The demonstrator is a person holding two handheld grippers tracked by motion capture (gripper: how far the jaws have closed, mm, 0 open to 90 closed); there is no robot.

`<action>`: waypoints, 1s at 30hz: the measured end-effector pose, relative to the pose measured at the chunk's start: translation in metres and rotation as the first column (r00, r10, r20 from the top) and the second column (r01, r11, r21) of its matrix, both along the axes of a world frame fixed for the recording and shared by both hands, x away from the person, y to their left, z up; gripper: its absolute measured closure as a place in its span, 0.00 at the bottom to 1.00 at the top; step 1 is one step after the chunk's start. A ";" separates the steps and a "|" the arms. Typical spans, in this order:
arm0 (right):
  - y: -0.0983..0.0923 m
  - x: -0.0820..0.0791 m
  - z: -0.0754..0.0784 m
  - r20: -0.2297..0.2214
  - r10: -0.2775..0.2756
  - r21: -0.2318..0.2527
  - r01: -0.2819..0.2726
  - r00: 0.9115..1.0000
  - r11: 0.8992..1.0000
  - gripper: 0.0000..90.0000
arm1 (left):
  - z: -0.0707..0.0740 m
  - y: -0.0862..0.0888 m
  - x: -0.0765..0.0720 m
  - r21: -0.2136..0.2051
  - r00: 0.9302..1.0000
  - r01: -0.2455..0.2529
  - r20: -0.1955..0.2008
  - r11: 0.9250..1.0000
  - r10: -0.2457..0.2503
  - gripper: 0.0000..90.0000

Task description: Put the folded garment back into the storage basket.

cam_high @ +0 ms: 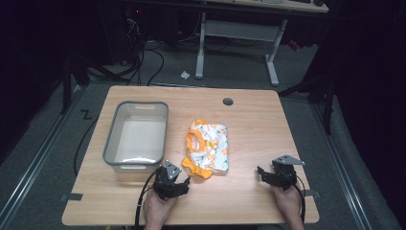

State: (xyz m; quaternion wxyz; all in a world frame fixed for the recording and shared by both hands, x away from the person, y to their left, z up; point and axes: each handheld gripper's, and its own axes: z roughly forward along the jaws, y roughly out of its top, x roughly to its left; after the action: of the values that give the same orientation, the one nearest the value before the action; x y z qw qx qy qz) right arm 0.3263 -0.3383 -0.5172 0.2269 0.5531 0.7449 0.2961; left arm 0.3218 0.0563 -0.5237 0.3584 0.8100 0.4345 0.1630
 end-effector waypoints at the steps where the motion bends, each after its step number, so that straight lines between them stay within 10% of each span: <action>1: 0.000 0.000 0.000 -0.001 0.000 0.000 0.000 1.000 1.000 0.34 | 0.000 0.000 0.000 -0.003 1.000 0.000 -0.001 1.000 0.000 0.32; 30: 0.000 0.000 0.000 -0.002 0.005 -0.003 -0.005 1.000 1.000 0.34 | 0.000 -0.001 0.001 0.004 1.000 0.017 -0.001 1.000 -0.017 0.29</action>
State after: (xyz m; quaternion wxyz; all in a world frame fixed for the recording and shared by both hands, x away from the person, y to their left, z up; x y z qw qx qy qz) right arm 0.3264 -0.3379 -0.5170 0.2262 0.5511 0.7470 0.2952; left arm 0.3226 0.0550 -0.5237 0.3580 0.8144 0.4276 0.1605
